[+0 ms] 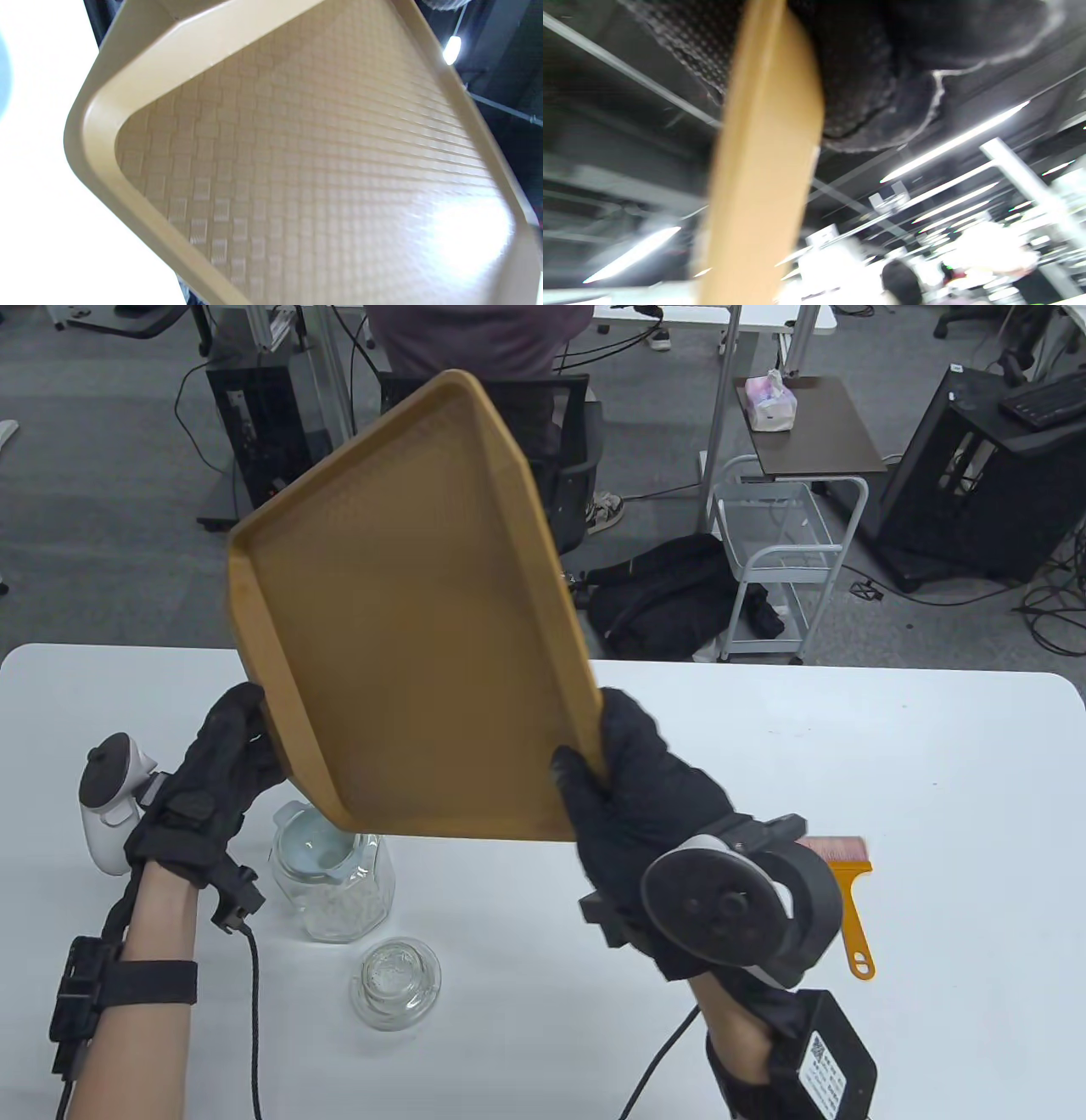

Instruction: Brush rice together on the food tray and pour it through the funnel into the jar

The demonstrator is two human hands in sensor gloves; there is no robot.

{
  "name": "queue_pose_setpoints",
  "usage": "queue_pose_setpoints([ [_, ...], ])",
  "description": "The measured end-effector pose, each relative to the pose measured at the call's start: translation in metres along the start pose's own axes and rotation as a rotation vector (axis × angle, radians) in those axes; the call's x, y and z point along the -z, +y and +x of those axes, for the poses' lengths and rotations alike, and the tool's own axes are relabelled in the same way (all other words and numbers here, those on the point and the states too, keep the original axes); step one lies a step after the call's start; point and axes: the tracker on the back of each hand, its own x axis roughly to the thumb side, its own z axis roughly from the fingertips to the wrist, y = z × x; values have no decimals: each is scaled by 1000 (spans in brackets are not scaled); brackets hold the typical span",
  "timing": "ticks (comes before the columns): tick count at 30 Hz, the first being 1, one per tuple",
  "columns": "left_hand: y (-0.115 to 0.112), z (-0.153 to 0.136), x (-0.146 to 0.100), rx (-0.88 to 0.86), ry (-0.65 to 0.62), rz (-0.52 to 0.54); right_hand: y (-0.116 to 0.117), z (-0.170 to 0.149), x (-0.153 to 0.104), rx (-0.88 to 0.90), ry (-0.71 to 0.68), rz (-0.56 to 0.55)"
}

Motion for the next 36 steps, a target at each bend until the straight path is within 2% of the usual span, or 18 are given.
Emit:
queue_pose_setpoints([
  [2, -19, 22, -2, 90, 25, -30, -7, -32, -5, -54, 94, -16],
  [4, -42, 37, -5, 237, 67, -51, -13, -68, -17, -105, 199, 18],
  [7, -80, 42, -7, 385, 146, -108, -15, -131, -45, -154, 374, 105],
  [9, -101, 33, -5, 359, 213, -144, -10, -172, -70, -151, 482, 182],
  [12, -129, 7, 2, 275, 365, -154, 0, -211, -102, -193, 552, 285],
  [14, -143, -12, 7, 310, 406, -169, 8, -233, -124, -197, 608, 329],
  [16, -160, -28, 11, 365, 448, -129, 17, -252, -142, -185, 662, 374],
  [23, -190, -71, 30, 616, 577, -142, 40, -294, -169, -194, 772, 494],
  [28, -199, -94, 37, 599, 618, -148, 48, -311, -178, -186, 815, 532],
  [36, -204, -108, 44, 634, 638, -164, 57, -321, -188, -183, 837, 553],
])
